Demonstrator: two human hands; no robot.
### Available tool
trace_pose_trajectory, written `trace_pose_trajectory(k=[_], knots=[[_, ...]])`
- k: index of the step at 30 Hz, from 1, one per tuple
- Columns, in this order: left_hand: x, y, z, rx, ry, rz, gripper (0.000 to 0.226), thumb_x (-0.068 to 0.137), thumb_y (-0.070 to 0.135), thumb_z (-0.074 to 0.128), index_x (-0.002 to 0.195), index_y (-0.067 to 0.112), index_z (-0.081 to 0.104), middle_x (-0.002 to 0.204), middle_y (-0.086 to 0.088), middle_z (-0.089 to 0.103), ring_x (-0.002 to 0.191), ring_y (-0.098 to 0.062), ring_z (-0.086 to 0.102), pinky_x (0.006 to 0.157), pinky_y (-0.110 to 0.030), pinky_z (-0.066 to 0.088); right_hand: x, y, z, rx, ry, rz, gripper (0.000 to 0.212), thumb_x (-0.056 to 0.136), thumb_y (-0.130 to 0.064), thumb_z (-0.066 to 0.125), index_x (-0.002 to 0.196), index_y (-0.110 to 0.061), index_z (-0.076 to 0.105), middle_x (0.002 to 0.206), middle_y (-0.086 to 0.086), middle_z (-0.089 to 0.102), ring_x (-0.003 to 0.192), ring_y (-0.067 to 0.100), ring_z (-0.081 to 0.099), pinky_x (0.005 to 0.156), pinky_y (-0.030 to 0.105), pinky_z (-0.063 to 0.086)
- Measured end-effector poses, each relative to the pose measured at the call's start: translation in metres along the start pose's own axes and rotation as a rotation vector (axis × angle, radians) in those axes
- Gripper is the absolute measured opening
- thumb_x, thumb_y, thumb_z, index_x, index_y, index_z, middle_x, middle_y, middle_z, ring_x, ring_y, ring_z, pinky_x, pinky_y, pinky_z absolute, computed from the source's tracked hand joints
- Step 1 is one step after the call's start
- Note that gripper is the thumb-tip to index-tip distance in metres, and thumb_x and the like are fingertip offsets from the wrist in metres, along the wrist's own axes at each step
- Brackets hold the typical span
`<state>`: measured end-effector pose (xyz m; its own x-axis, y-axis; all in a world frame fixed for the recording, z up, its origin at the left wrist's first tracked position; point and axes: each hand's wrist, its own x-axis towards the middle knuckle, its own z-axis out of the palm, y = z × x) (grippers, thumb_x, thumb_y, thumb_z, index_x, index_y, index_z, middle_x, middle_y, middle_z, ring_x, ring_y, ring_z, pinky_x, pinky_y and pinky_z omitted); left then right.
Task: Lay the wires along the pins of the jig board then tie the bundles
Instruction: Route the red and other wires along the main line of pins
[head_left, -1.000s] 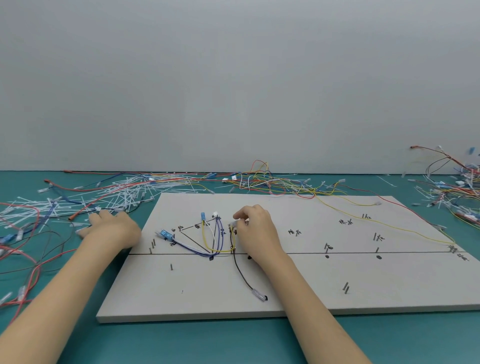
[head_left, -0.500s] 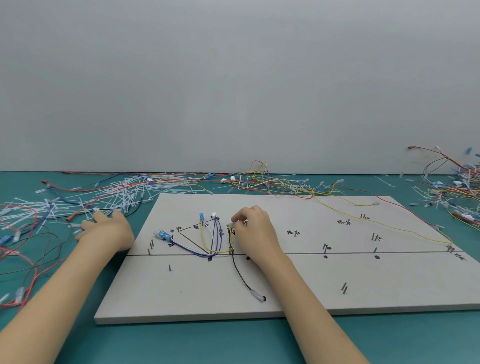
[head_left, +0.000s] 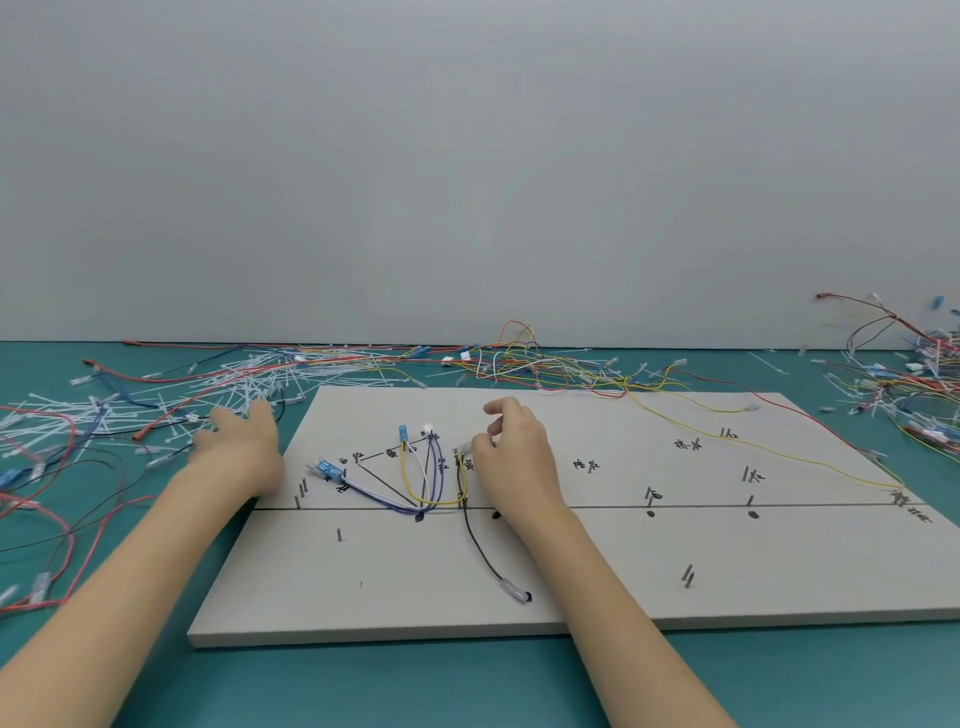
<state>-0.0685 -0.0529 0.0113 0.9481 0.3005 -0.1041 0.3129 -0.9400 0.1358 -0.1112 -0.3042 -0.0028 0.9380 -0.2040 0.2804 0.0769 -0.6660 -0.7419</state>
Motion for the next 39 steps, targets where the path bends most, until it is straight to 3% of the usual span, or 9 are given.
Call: trace_pose_trajectory(k=[8,11,14,17,22,28,31,33,39], knots=[[-0.015,0.028,-0.004,-0.354,0.638,0.570,0.053,0.058,-0.024,0.035,0.099,0.010,0.042,0.098,-0.010,0.034,0.085,-0.024,0.028,0.073,-0.034,0.027,-0.009,-0.020,0.002,0.192,0.050,-0.182,0.022,0.089,-0.003,0.051,0.101,-0.013,0.066,0.098,-0.003,0.063,0.085,0.011,0.054,0.078,0.022,0.044],[-0.037,0.048,-0.004,-0.450,0.741,0.751,0.052,0.058,-0.027,0.036,0.097,0.005,0.048,0.098,-0.011,0.039,0.084,-0.019,0.028,0.070,-0.028,0.021,-0.017,-0.033,0.006,0.383,-0.042,-0.133,0.027,0.088,-0.002,0.055,0.108,-0.014,0.068,0.095,-0.003,0.062,0.063,0.004,0.050,0.069,0.015,0.043],[-0.059,0.066,0.000,-0.605,0.779,0.882,0.040,0.067,-0.018,0.042,0.094,0.012,0.045,0.095,-0.003,0.038,0.083,-0.019,0.033,0.070,-0.027,0.026,-0.025,-0.044,0.009,0.627,-0.304,0.003,0.044,0.087,0.002,0.058,0.128,-0.014,0.058,0.102,0.002,0.060,0.060,0.015,0.057,0.057,0.023,0.049],[-0.077,0.078,0.004,-0.790,0.701,0.957,0.041,0.077,-0.008,0.043,0.092,0.030,0.038,0.093,0.007,0.037,0.081,-0.013,0.038,0.072,-0.016,0.033,-0.031,-0.049,0.010,0.797,-0.477,-0.005,0.047,0.086,0.010,0.050,0.126,-0.013,0.059,0.101,0.005,0.063,0.066,0.018,0.062,0.059,0.026,0.053],[-0.085,0.081,0.005,-0.987,0.630,0.945,0.040,0.080,-0.006,0.053,0.089,0.030,0.039,0.089,0.010,0.047,0.076,-0.011,0.049,0.065,-0.016,0.040,-0.032,-0.048,0.006,1.083,-0.598,0.056,0.031,0.093,0.005,0.049,0.121,-0.004,0.061,0.099,0.006,0.067,0.085,0.014,0.065,0.072,0.025,0.055],[-0.077,0.074,0.006,-0.869,0.582,0.908,0.026,0.085,0.029,0.062,0.102,0.029,0.043,0.098,0.013,0.049,0.093,-0.001,0.049,0.081,-0.008,0.035,-0.024,-0.045,0.000,1.247,-0.438,0.189,0.017,0.097,-0.009,0.052,0.095,-0.004,0.068,0.088,0.013,0.069,0.078,0.017,0.068,0.072,0.024,0.056],[-0.068,0.065,0.002,-0.725,0.525,0.806,0.034,0.083,0.040,0.071,0.107,0.027,0.050,0.100,0.012,0.056,0.090,-0.008,0.055,0.085,-0.023,0.041,-0.013,-0.037,-0.015,1.418,-0.322,0.192,0.018,0.098,-0.012,0.050,0.096,-0.002,0.065,0.087,0.012,0.070,0.080,0.021,0.068,0.079,0.030,0.058],[-0.063,0.061,0.000,-0.577,0.537,0.735,0.021,0.082,0.027,0.073,0.097,0.027,0.058,0.089,0.014,0.062,0.086,-0.014,0.062,0.088,-0.038,0.042,-0.007,-0.032,-0.021,1.429,-0.262,0.191,0.019,0.099,-0.014,0.049,0.096,-0.003,0.064,0.088,0.011,0.070,0.082,0.023,0.068,0.082,0.031,0.058],[-0.045,0.048,-0.001,-0.572,0.353,0.556,0.012,0.091,0.027,0.064,0.079,0.026,0.064,0.071,0.009,0.067,0.075,-0.019,0.063,0.074,-0.039,0.051,0.005,-0.023,-0.036,1.563,-0.122,0.223,0.024,0.102,-0.018,0.044,0.092,-0.005,0.061,0.088,0.011,0.073,0.081,0.023,0.071,0.075,0.029,0.059]])
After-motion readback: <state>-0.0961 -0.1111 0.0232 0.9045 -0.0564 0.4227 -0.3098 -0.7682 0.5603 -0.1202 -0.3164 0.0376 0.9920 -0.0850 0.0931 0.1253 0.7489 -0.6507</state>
